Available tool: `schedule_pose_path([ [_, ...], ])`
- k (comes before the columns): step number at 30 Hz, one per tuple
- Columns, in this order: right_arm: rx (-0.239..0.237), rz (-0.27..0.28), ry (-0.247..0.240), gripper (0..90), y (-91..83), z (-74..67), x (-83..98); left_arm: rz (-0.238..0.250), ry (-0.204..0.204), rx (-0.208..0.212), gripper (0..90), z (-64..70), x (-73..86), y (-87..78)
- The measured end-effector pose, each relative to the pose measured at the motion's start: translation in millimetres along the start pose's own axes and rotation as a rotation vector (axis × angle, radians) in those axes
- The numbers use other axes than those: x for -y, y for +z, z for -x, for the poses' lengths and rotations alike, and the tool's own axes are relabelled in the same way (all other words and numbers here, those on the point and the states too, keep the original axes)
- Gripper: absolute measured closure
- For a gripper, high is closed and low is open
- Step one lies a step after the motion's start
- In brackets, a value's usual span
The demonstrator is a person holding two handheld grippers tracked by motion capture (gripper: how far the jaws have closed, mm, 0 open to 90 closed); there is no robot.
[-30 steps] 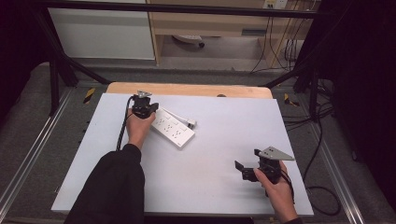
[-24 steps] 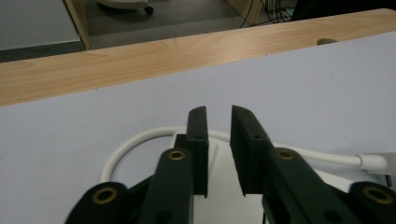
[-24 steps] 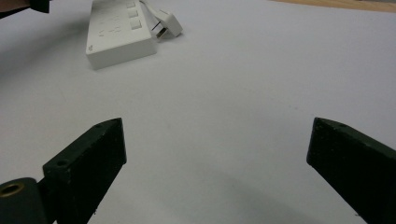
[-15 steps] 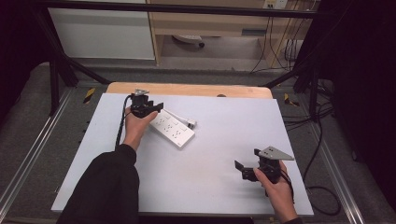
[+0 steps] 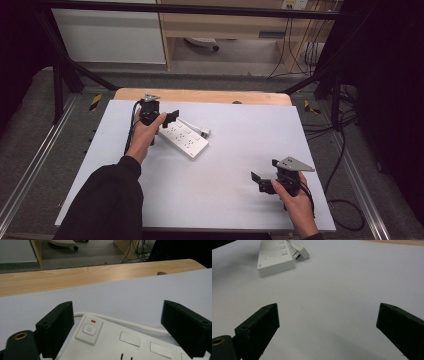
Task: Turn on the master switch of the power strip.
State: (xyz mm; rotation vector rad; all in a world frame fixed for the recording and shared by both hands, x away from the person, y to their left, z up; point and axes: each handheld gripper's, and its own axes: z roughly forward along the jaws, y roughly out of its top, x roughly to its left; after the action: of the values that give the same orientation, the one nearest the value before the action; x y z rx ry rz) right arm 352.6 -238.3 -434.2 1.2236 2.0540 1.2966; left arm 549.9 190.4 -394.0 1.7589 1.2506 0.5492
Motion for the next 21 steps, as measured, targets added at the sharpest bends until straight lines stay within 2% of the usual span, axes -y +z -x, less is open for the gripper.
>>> schedule_pose_path([
  [7,0.001,-0.002,-0.003,4.9,0.7,-0.5,0.1,-0.007,0.011,0.031,11.0,3.0,-3.8,-14.3],
  [10,0.001,-0.002,-0.002,4.9,0.4,-1.0,0.0,0.022,-0.031,0.078,10.4,3.7,-3.9,-21.0],
  [21,0.001,-0.004,-0.004,4.9,1.2,-0.4,0.2,0.059,0.013,0.097,9.0,6.9,2.1,-47.4],
])
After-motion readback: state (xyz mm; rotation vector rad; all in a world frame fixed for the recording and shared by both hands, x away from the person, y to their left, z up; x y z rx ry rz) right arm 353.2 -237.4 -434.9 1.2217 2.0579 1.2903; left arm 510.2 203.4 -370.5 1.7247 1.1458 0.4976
